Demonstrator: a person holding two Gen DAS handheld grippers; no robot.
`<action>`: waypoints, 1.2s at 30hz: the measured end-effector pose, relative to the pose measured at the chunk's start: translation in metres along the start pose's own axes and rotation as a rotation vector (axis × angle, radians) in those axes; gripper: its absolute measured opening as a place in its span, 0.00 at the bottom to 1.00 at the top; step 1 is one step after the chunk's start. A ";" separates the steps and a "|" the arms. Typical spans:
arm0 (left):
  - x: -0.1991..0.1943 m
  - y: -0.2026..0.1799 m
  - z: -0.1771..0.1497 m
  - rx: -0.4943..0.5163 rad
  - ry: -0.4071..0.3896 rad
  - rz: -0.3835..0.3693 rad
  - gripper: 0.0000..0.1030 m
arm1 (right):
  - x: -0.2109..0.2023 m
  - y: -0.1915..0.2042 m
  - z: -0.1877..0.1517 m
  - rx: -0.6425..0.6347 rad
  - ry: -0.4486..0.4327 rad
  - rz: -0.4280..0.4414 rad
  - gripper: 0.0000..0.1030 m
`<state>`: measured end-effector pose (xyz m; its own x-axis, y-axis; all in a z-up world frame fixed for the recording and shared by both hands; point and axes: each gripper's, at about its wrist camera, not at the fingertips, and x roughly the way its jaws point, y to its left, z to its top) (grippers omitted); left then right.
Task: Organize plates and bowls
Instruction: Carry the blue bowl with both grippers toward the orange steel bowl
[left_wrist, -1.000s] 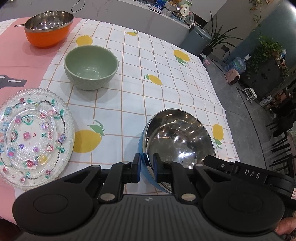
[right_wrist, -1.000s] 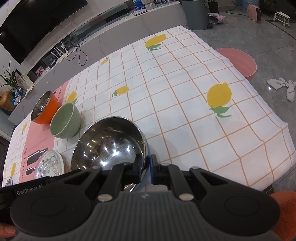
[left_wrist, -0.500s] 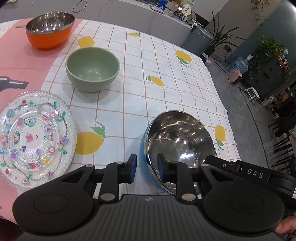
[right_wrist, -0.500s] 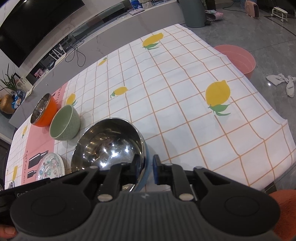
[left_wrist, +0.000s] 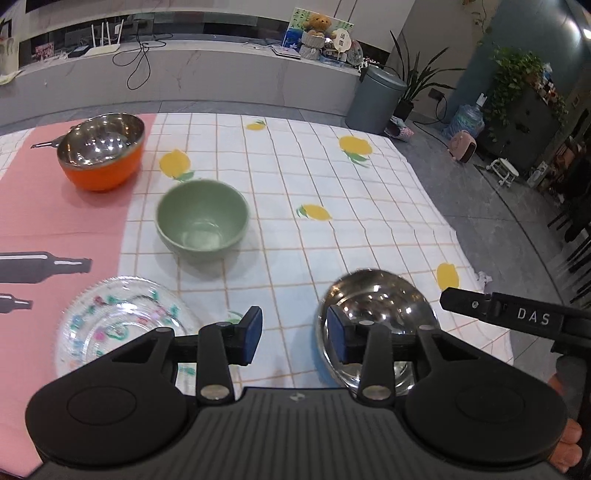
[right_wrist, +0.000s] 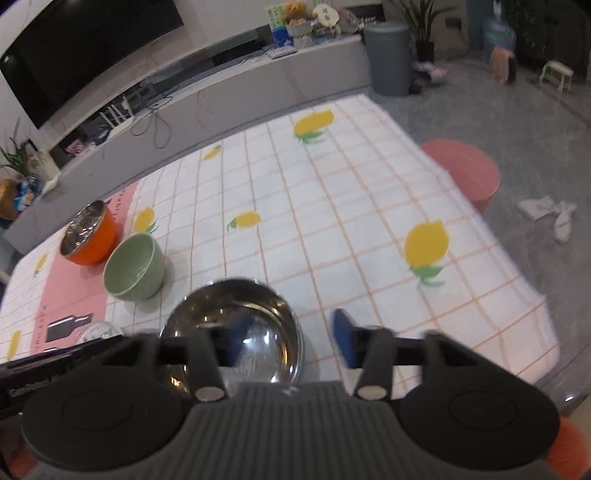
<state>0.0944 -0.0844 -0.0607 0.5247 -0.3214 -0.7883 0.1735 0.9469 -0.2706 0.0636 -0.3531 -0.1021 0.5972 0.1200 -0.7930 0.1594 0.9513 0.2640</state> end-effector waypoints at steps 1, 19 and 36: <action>-0.002 0.006 0.003 -0.010 0.004 -0.006 0.44 | -0.002 0.005 0.003 -0.022 -0.009 0.003 0.54; -0.037 0.135 0.094 -0.060 -0.013 0.115 0.44 | 0.042 0.170 0.069 -0.290 0.066 0.214 0.52; 0.049 0.251 0.183 -0.211 0.079 0.195 0.42 | 0.194 0.278 0.143 -0.206 0.335 0.229 0.39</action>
<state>0.3165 0.1388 -0.0663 0.4632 -0.1411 -0.8750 -0.1059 0.9714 -0.2127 0.3366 -0.1057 -0.1037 0.3060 0.3865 -0.8700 -0.1274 0.9223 0.3649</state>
